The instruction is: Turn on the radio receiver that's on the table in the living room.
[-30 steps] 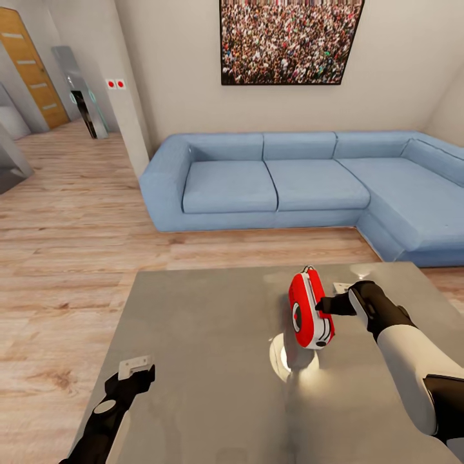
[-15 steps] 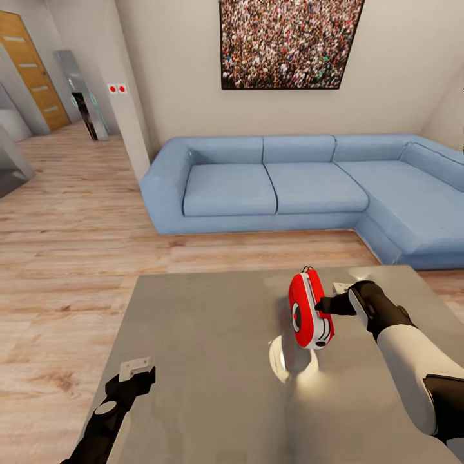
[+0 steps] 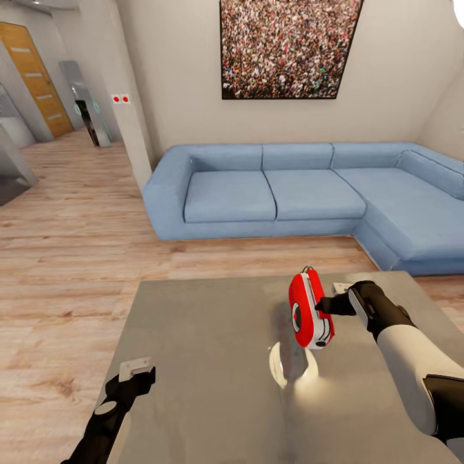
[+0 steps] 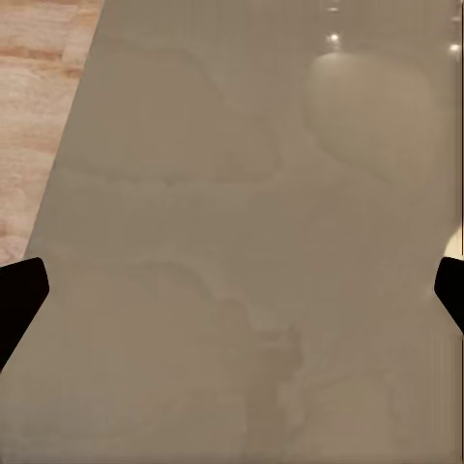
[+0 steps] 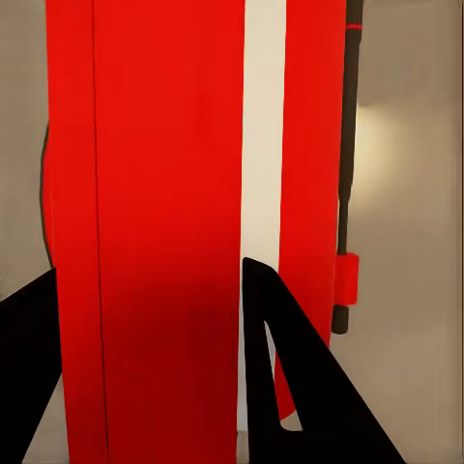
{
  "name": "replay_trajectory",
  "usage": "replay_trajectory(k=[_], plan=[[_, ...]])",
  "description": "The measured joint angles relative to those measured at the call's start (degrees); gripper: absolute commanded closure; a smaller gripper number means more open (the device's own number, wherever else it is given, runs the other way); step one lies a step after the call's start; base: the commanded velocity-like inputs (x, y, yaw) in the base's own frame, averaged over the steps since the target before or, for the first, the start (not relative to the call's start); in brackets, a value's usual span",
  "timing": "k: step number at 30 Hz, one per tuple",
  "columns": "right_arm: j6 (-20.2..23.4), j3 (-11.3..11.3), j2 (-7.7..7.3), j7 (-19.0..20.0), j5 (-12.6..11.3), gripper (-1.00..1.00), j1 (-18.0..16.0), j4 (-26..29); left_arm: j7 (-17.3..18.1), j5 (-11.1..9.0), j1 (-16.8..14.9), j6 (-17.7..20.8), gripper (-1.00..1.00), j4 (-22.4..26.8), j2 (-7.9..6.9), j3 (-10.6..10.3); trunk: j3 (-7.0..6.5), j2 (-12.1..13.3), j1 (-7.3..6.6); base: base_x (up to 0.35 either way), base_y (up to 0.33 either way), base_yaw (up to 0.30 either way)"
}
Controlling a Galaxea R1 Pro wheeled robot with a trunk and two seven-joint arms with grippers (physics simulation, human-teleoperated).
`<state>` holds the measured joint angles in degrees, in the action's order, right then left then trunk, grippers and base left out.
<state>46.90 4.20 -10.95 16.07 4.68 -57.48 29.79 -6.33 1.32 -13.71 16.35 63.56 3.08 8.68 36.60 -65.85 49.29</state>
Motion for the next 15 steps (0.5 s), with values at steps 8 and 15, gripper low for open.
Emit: replay_trajectory(k=[8,15], plan=[[-0.03,0.0,0.01,-0.03,0.06,1.0,0.01,0.0,0.0,0.0,0.0,0.0,-1.0,-0.01,0.0,0.02,-2.18,3.21,-1.76,0.0,0.0,0.0],[0.01,0.0,-0.02,-0.02,-0.07,1.0,0.0,0.0,0.0,0.0,0.0,0.0,-1.0,-0.02,0.0,0.02,-4.09,6.02,-3.29,0.0,0.0,0.0]])
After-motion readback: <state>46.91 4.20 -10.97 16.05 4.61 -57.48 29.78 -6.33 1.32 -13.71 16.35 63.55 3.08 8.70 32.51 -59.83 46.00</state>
